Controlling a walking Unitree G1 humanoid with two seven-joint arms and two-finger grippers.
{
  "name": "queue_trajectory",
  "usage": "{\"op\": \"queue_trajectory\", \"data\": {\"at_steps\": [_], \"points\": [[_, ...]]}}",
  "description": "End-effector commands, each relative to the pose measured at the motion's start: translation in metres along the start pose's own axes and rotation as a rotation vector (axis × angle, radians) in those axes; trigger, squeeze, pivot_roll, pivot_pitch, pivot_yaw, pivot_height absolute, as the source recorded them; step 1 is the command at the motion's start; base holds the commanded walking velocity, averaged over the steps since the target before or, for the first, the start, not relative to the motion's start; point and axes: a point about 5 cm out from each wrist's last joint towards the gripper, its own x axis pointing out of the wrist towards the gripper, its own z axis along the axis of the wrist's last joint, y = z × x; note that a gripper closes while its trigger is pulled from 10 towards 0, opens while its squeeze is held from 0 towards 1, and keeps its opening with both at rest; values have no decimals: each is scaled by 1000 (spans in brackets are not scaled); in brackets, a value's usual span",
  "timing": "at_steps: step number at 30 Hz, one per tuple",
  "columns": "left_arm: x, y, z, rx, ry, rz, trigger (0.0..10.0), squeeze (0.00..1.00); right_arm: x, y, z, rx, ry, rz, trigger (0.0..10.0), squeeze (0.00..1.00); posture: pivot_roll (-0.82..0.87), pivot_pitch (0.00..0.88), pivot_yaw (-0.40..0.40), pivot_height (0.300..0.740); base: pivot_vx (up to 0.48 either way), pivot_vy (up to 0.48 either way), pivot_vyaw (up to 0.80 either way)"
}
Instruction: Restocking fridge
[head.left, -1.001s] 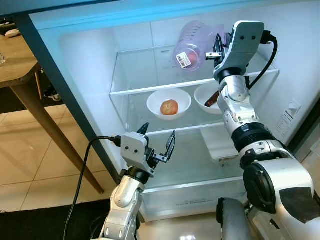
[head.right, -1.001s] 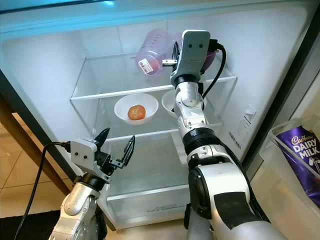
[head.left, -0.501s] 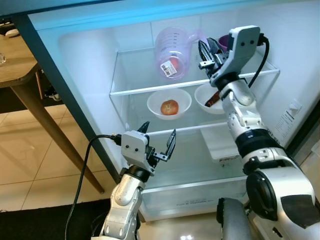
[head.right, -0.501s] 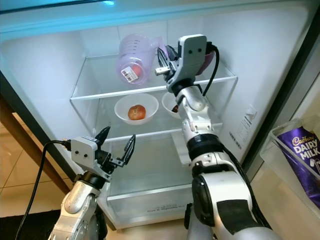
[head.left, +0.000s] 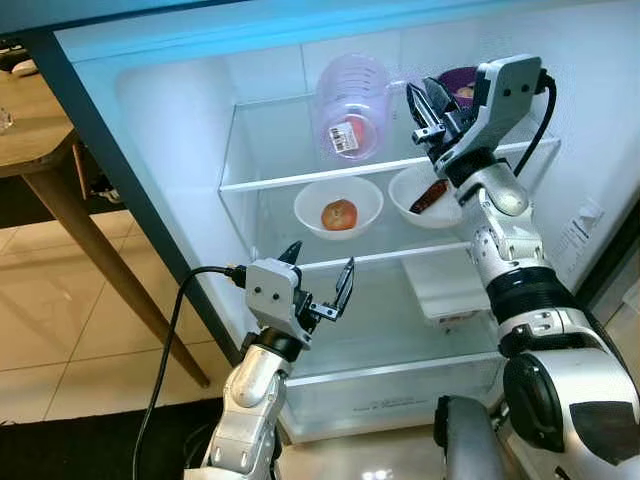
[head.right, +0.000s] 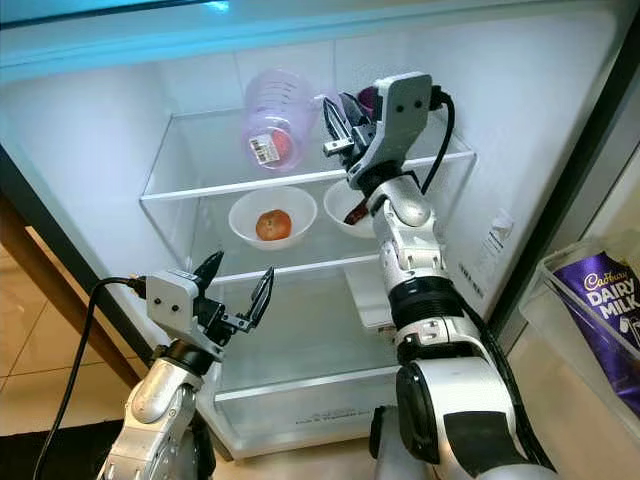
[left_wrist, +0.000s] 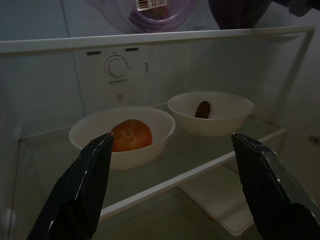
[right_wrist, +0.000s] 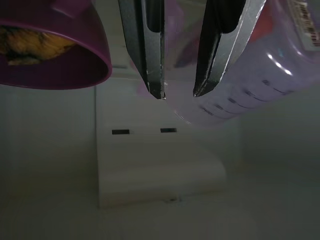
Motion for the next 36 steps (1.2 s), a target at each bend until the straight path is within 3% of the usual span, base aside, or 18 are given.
{"op": "queue_trajectory", "data": {"at_steps": [1,17,29,30,31,34,36], "points": [[-2,4,-3,15,17,-1,10000,0,-3,-2,0,22,-8,5,10000,0,10,61,91,447,0,0,0],[0,2,-4,11,18,-15,10000,0,-18,-5,0,39,6,74,10000,0,0,54,95,447,0,0,0],[0,1,-5,8,16,-14,10000,0,-37,-20,8,80,-26,101,10000,16,-2,54,93,447,0,0,0],[0,1,-5,8,16,-13,10000,0,-42,-21,9,92,-34,119,10000,541,-3,54,92,447,0,0,0],[0,1,-5,7,16,-12,10000,0,-46,-23,9,104,-28,130,10000,1000,-3,54,92,447,0,0,0],[0,1,-5,8,16,-12,10000,0,-50,-25,7,105,-14,136,10000,1000,-3,56,92,447,0,0,0],[1,1,-5,7,15,-10,10000,0,-60,-32,-2,50,83,135,10000,1000,-3,58,92,447,0,0,0]]}}
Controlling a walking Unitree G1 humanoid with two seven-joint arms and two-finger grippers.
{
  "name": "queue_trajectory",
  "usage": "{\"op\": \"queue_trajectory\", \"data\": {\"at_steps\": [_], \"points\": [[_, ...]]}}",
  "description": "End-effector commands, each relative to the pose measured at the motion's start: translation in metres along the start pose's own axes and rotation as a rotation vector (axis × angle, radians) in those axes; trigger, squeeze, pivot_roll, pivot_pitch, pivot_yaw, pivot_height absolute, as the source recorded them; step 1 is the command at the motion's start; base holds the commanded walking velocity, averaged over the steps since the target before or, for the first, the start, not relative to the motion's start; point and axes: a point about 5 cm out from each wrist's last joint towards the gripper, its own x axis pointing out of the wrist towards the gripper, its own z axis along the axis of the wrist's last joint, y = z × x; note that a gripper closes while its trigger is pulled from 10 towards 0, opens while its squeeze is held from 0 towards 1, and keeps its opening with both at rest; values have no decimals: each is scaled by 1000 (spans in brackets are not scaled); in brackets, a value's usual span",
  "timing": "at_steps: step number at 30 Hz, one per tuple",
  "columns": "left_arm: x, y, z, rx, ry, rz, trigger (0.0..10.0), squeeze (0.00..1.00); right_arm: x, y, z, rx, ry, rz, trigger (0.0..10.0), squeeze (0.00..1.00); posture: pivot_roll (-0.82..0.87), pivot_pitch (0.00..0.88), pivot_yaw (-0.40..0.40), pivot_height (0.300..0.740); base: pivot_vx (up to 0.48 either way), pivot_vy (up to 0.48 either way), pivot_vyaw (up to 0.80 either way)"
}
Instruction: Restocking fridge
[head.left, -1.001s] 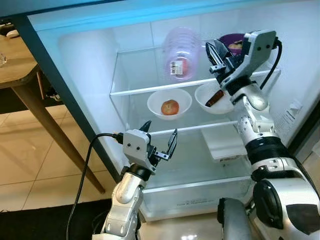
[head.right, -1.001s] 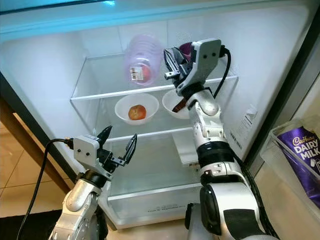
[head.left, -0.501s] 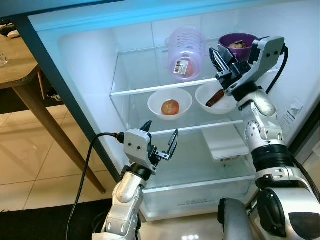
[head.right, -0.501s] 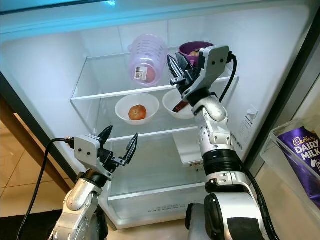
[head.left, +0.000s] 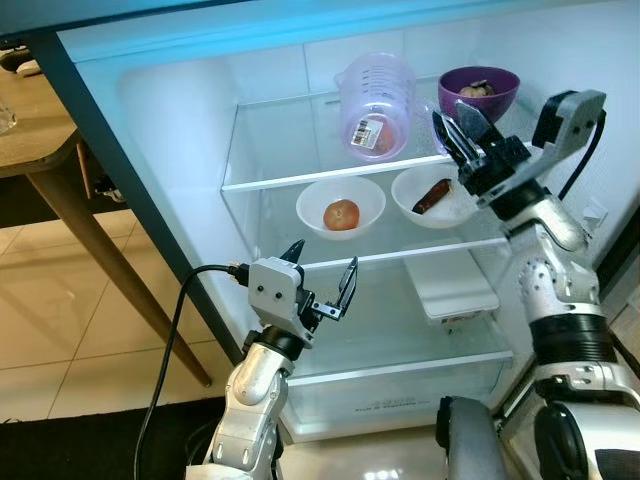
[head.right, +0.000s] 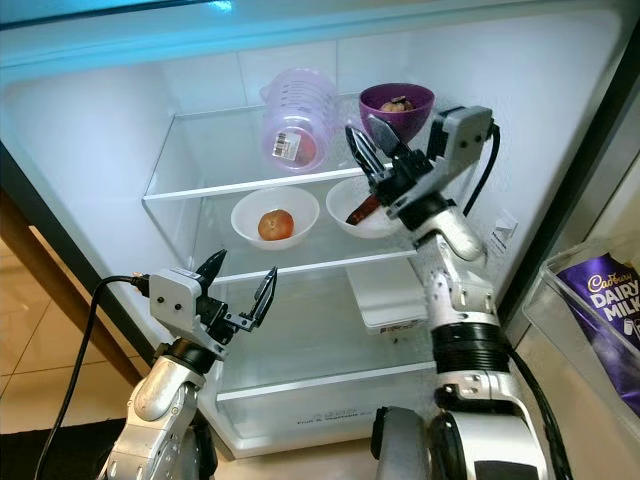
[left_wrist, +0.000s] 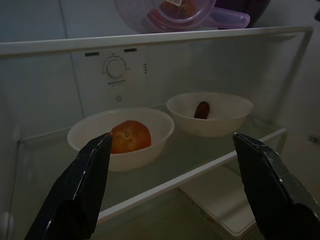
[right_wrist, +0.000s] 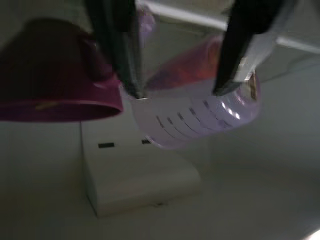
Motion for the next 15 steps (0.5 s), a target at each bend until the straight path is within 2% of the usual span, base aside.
{"op": "queue_trajectory", "data": {"at_steps": [1,4,13,14,15], "points": [[-2,3,-4,7,19,4,10000,0,-5,-1,-7,-18,63,4,10000,1000,-3,58,92,447,0,0,0],[-3,2,-5,5,21,4,10000,0,-12,-6,-15,-36,133,-40,10000,1000,-3,58,92,447,0,0,0],[-3,2,-5,3,21,2,10000,0,-12,-11,-27,-13,218,-137,10000,1000,-9,63,92,447,0,0,0],[-3,2,-5,3,21,2,10000,0,-11,-10,-27,-4,214,-137,10000,910,-9,63,92,447,0,0,0],[-3,2,-5,3,22,2,10000,0,-9,-9,-26,7,207,-133,10000,733,-9,63,92,447,0,0,0]]}}
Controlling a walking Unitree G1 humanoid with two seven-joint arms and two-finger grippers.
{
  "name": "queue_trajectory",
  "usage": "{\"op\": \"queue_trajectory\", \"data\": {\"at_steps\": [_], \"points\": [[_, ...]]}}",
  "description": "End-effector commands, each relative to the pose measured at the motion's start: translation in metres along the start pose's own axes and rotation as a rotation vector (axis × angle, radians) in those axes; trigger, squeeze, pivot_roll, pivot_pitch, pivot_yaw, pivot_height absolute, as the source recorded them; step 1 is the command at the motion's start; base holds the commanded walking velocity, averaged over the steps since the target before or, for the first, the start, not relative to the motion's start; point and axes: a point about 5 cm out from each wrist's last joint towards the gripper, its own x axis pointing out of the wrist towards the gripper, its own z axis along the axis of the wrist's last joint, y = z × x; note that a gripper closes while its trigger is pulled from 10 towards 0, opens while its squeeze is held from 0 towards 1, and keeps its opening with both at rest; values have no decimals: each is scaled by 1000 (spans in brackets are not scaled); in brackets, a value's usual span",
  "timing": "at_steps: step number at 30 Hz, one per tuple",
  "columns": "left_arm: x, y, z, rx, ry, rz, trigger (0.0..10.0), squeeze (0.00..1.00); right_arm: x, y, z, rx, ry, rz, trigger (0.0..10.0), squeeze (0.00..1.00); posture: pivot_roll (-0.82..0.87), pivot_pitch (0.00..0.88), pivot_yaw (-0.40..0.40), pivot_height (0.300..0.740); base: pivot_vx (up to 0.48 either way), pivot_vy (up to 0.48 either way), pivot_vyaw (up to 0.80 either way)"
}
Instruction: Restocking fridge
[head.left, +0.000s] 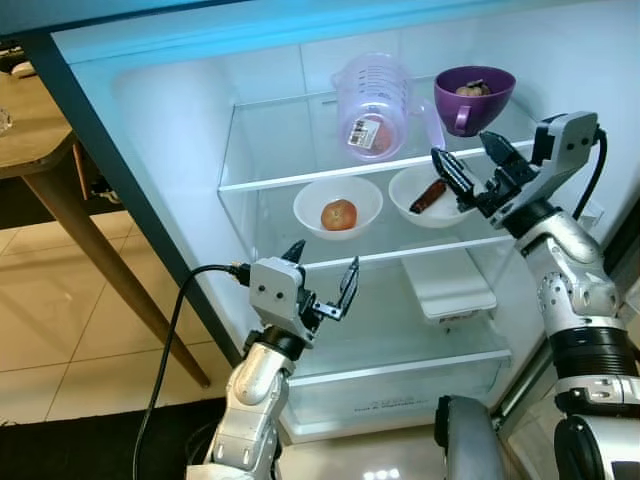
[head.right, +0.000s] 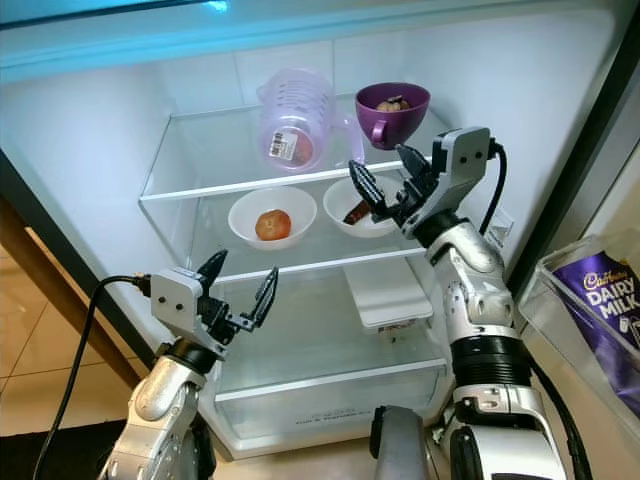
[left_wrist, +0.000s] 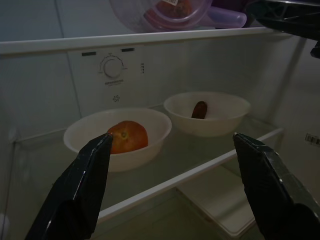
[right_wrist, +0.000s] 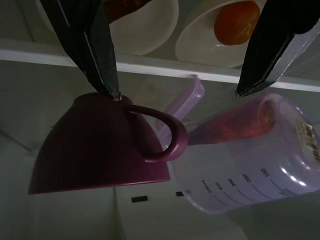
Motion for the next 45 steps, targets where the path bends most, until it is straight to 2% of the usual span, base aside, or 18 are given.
{"op": "queue_trajectory", "data": {"at_steps": [1,2,10,19,31,37,39,45], "points": [[-3,3,-4,5,21,5,10000,0,3,5,-5,30,28,4,10000,529,-9,63,92,447,0,0,0],[-3,3,-5,5,22,5,10000,0,4,6,-4,40,25,5,10000,0,-9,63,92,447,0,0,0],[-4,2,-5,5,23,7,10000,0,11,8,-3,61,43,-17,10000,0,-5,66,90,447,0,0,0],[-4,2,-5,5,23,9,10000,0,16,20,3,50,44,36,10000,0,-4,67,87,447,0,0,0],[-4,2,-5,6,23,7,10000,0,22,41,2,-39,84,111,10000,0,-4,62,87,447,0,0,0],[-4,2,-5,7,22,7,10000,0,24,42,-2,-60,120,102,10000,0,-2,60,86,447,0,0,0],[-4,1,-5,5,22,7,10000,0,27,40,-5,-106,167,61,10000,0,-1,58,83,447,0,0,0],[-4,1,-5,5,22,6,10000,0,31,32,-6,-128,210,-10,10000,0,-2,60,83,447,0,0,0]]}}
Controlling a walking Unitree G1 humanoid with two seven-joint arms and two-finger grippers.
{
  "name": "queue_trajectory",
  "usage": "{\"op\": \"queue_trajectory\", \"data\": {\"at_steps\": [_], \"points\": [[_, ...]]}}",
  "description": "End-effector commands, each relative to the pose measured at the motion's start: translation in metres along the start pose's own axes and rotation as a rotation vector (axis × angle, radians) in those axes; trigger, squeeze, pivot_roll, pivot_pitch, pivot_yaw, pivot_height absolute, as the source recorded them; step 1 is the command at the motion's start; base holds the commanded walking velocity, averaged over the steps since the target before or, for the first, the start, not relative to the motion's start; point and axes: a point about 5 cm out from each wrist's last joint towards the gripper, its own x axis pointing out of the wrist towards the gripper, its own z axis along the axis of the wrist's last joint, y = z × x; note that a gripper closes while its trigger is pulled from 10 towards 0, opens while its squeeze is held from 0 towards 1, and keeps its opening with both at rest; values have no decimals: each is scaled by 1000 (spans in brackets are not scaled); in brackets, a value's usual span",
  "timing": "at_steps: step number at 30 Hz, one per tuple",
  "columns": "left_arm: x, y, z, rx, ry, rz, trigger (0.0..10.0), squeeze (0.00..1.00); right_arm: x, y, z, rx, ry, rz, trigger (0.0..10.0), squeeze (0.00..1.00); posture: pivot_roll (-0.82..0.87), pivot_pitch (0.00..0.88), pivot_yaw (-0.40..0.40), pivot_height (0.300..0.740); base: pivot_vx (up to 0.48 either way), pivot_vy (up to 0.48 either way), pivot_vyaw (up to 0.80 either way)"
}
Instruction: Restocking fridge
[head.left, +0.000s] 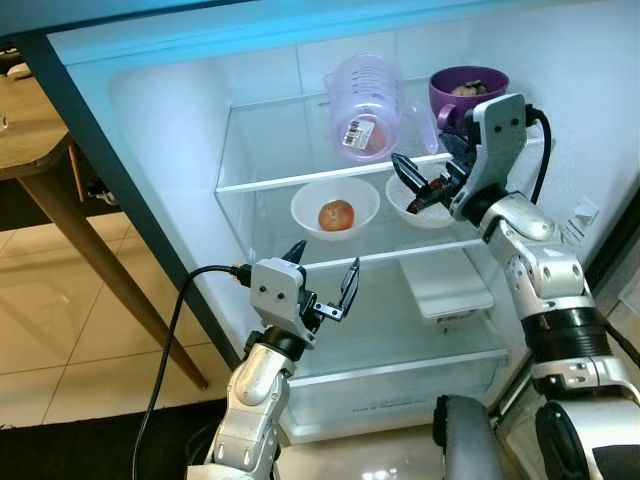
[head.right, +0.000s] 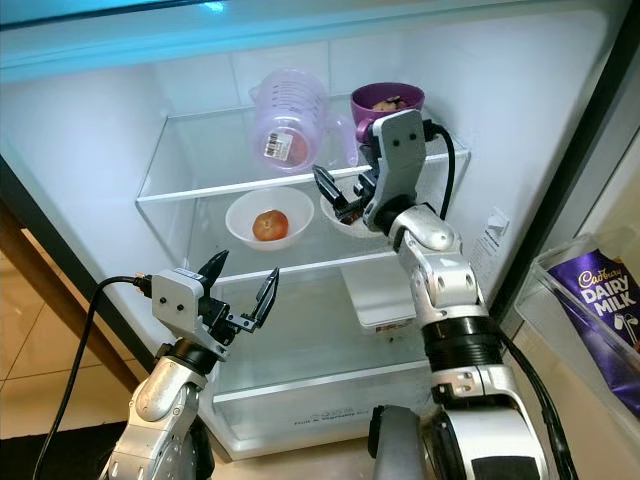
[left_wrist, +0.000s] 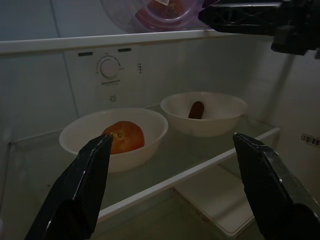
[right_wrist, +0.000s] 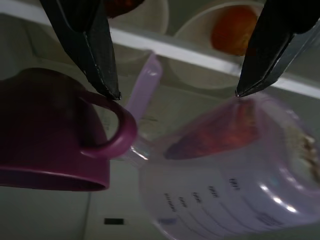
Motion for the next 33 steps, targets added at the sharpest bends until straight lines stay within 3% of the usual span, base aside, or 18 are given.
{"op": "queue_trajectory", "data": {"at_steps": [1,6,12,13,14,15,16,17,20,21,26,28,30,31,32,33], "points": [[-4,2,-4,7,21,8,10000,0,1,0,-11,17,67,-19,10000,0,-2,60,83,447,0,0,0],[-4,2,-5,5,23,8,10000,0,7,-5,-7,64,78,-72,10000,0,-3,64,83,447,0,0,0],[-4,2,-5,5,24,11,10000,0,11,-5,-5,25,98,-94,10000,0,-1,66,80,447,0,0,0],[-4,2,-5,5,25,12,10000,0,12,-6,-5,11,108,-100,8235,0,-1,65,79,447,0,0,0],[-4,2,-5,5,25,12,10000,0,12,-6,-5,11,108,-100,8235,0,-1,65,79,447,0,0,0],[-4,2,-5,5,25,13,10000,0,12,-6,-6,2,118,-104,4549,0,-1,66,80,447,0,0,0],[-4,2,-5,5,25,13,10000,0,12,-7,-7,-4,127,-108,4549,0,-1,67,79,447,0,0,0],[-4,2,-5,5,25,13,10000,0,12,-7,-8,-17,142,-114,2196,0,-2,67,80,447,0,0,0],[-4,2,-5,5,26,13,10000,0,12,-7,-9,-26,152,-117,1922,0,-2,67,80,447,0,0,0],[-4,2,-5,5,26,13,10000,0,12,-8,-10,-31,164,-121,0,0,-2,67,80,447,0,0,0],[-4,2,-5,6,26,12,10000,0,11,-8,-14,-48,206,-120,0,0,-3,67,80,447,0,0,0],[-4,2,-5,5,26,12,10000,0,11,-7,-13,-65,219,-104,2471,0,-4,66,80,447,0,0,0],[-4,2,-6,5,27,13,10000,0,11,-7,-13,-74,223,-97,2824,0,-5,66,80,447,0,0,0],[-4,2,-6,5,27,13,10000,0,10,-7,-12,-83,226,-93,3922,0,-5,65,79,447,0,0,0],[-4,2,-5,4,26,13,10000,0,10,-7,-11,-98,232,-90,4353,0,-6,66,79,447,0,0,0],[-4,2,-6,4,27,14,10000,0,10,-7,-11,-105,235,-90,7176,0,-6,66,79,447,0,0,0]]}}
